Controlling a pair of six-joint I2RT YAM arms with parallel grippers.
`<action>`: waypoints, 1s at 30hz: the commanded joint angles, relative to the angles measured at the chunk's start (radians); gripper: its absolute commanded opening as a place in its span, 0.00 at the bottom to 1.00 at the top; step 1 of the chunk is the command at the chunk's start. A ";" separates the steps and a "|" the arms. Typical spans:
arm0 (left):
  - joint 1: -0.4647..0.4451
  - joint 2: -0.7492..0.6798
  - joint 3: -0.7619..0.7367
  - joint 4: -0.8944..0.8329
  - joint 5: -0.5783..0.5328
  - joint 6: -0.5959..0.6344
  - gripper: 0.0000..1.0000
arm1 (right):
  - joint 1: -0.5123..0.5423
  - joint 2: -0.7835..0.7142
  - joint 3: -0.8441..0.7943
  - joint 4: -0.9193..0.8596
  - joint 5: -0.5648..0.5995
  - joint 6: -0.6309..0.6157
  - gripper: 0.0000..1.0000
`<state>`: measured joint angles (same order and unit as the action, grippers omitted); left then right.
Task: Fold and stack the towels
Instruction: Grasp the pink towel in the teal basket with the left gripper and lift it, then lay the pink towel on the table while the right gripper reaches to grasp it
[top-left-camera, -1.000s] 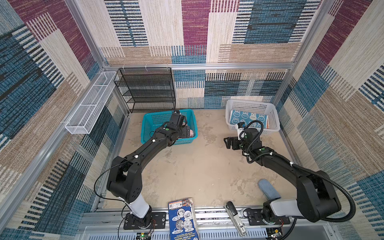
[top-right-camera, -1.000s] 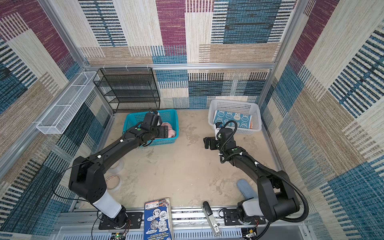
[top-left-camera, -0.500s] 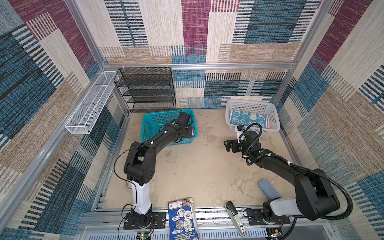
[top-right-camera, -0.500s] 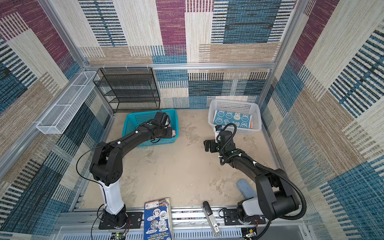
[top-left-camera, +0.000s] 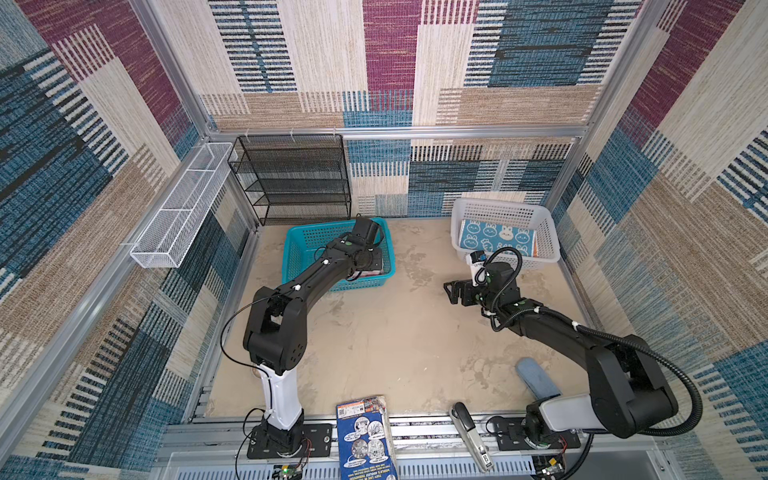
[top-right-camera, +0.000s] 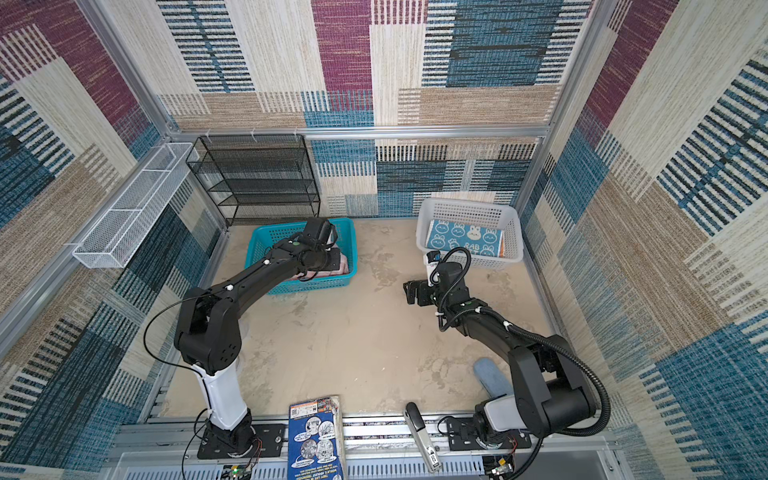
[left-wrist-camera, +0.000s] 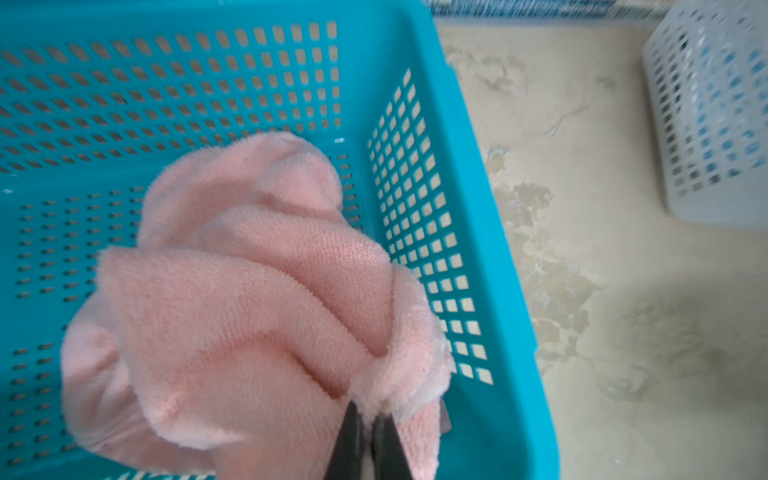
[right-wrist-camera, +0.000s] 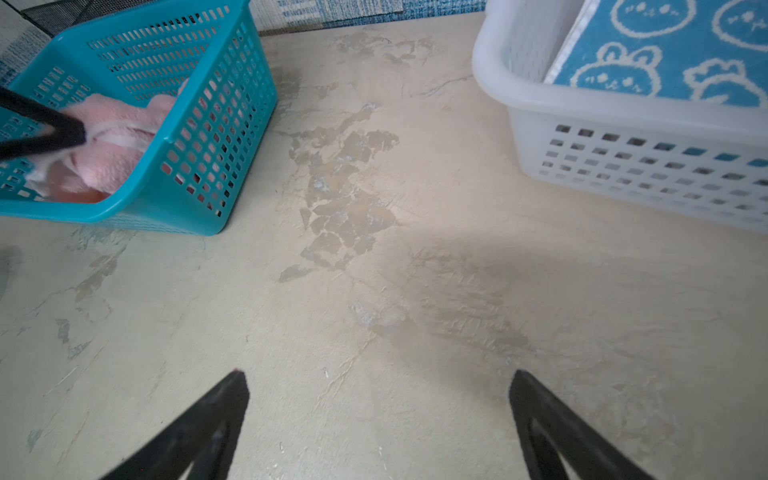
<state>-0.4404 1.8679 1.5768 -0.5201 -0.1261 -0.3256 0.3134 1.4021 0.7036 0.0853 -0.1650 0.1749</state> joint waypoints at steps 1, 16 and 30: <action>0.001 -0.069 0.009 0.001 -0.011 0.050 0.00 | 0.008 0.003 0.008 0.040 -0.017 0.014 1.00; -0.009 -0.475 -0.078 0.176 0.324 0.078 0.00 | 0.018 0.031 0.028 0.049 0.032 0.062 1.00; -0.181 -0.578 -0.044 0.208 0.624 0.098 0.00 | 0.018 -0.022 0.016 0.064 0.185 0.105 1.00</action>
<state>-0.5983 1.2930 1.5322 -0.3721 0.4118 -0.2543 0.3321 1.3972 0.7197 0.1169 -0.0582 0.2638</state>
